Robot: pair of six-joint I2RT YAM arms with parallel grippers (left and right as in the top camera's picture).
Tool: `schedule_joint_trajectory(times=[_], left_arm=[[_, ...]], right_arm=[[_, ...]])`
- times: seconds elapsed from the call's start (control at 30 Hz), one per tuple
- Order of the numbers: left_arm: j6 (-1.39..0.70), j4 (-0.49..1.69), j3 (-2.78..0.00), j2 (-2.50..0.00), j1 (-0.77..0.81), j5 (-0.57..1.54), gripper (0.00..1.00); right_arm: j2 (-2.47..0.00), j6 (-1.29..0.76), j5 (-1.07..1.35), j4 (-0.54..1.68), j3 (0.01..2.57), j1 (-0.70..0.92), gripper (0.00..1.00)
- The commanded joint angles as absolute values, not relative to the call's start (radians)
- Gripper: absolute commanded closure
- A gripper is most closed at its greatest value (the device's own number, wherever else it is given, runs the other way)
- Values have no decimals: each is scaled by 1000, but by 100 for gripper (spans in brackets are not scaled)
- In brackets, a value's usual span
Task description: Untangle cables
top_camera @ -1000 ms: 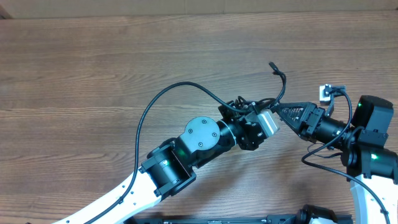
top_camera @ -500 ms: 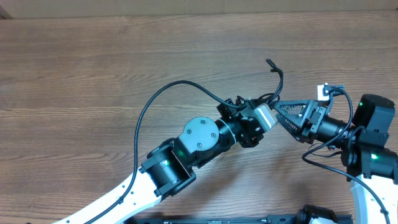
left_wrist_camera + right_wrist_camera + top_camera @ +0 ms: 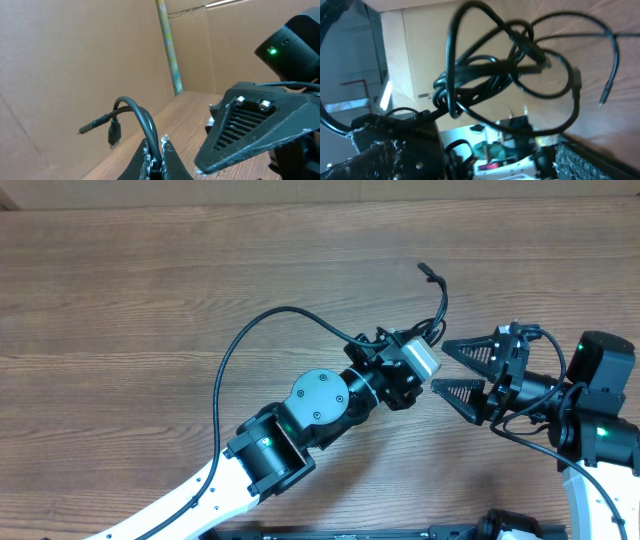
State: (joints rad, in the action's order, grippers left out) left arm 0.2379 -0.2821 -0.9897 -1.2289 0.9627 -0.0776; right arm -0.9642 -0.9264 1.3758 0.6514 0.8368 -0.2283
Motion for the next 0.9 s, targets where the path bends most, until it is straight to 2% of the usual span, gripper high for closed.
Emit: schedule_joint_trajectory(times=[0.0,0.33,0.87], left_arm=[[231,-305,-1011,-1210,968,-99,96],[181,-388,-1011,-1222,970,112,96],[187,-389,-1011,-1224,970,450,96]], right_arm=[[-961,-1006,1415,649,838,-230,0],[-961,-1078,1370,649,838,-231,0],[-961,-1180,1291,559,838,-230,0]])
